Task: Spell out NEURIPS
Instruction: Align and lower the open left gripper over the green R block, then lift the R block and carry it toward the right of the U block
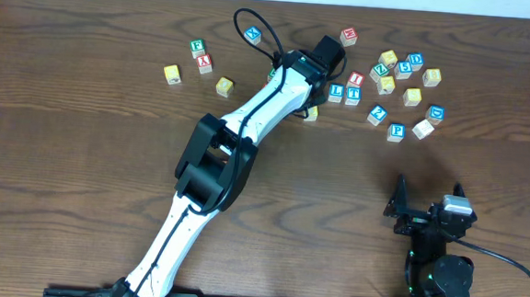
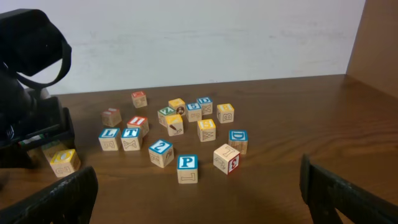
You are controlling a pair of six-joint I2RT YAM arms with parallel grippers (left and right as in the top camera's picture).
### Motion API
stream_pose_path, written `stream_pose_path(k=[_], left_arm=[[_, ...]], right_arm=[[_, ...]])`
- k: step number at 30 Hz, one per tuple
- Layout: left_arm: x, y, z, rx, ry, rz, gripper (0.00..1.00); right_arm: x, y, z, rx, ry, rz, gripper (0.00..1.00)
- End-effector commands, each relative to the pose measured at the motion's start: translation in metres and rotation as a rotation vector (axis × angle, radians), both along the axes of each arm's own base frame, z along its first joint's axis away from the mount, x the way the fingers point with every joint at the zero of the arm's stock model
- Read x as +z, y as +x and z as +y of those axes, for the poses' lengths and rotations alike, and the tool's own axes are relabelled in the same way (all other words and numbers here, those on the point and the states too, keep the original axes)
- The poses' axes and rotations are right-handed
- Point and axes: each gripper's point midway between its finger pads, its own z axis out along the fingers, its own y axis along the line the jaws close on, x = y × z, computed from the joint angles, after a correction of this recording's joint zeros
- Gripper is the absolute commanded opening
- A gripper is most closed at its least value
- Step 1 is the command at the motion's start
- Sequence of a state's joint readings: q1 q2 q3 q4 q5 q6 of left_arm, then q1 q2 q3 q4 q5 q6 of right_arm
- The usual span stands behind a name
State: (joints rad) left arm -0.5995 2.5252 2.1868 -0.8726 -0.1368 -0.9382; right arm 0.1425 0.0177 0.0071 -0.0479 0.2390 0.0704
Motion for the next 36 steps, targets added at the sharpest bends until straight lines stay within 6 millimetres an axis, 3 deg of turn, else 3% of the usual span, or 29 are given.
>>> stream_pose_path(k=[1, 9, 14, 26, 33, 36], left_arm=[[-0.007, -0.002, 0.002, 0.002, 0.012, 0.009, 0.67], [-0.005, 0.003, -0.002, 0.002, -0.001, -0.013, 0.48], [-0.005, 0.003, -0.002, 0.002, -0.001, -0.013, 0.46], [-0.005, 0.005, 0.001, 0.008, 0.005, -0.015, 0.28], [-0.004, 0.002, 0.005, -0.009, 0.021, 0.000, 0.27], [0.008, 0.004, 0.004, -0.080, 0.035, -0.017, 0.27]], right_arm=[[-0.001, 0.000, 0.000, 0.000, -0.009, 0.005, 0.99], [-0.001, 0.000, 0.000, 0.000, -0.009, 0.005, 0.99], [-0.001, 0.000, 0.000, 0.000, -0.009, 0.005, 0.99], [-0.001, 0.000, 0.000, 0.000, -0.009, 0.005, 0.99], [-0.001, 0.000, 0.000, 0.000, -0.009, 0.005, 0.99], [-0.001, 0.000, 0.000, 0.000, -0.009, 0.005, 0.99]])
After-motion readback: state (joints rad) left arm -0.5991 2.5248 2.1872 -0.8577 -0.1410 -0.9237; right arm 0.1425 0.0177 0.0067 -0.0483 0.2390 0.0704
